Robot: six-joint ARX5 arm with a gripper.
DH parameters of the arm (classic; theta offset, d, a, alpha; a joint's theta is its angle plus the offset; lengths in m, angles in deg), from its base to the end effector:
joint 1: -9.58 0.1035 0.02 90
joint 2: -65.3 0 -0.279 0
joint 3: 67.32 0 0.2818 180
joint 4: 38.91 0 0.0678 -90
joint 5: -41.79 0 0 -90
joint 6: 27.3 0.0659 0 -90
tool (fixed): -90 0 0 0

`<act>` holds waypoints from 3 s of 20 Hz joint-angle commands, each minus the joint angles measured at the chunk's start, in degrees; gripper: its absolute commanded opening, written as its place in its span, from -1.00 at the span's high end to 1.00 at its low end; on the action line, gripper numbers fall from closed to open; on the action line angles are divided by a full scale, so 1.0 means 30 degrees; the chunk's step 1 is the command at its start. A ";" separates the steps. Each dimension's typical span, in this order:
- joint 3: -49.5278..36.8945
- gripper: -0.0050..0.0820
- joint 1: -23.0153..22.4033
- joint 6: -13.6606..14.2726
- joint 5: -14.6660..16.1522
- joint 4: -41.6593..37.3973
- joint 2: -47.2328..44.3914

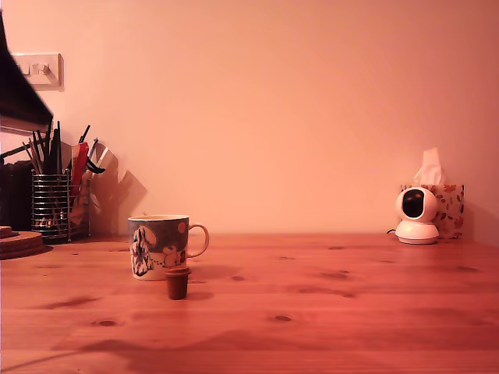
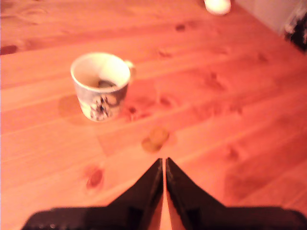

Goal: Pick up the coffee capsules on the table and drop them inside the coffee cup

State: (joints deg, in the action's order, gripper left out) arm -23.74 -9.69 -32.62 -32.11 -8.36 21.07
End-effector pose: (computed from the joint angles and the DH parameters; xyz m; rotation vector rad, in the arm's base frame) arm 0.1960 -0.0879 0.2270 -0.0723 0.5804 -0.5756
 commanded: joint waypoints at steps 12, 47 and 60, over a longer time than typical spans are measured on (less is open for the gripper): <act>-0.0685 0.93 -0.0495 0.0823 -0.0036 0.1617 0.0277; -0.3934 -0.59 -0.0510 0.5799 0.1843 -0.4845 -0.3344; -0.3934 -0.59 -0.0510 0.6797 0.1989 -1.1336 -1.0367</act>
State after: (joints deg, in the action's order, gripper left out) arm -34.32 -11.02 -12.73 -26.26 -41.25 -8.98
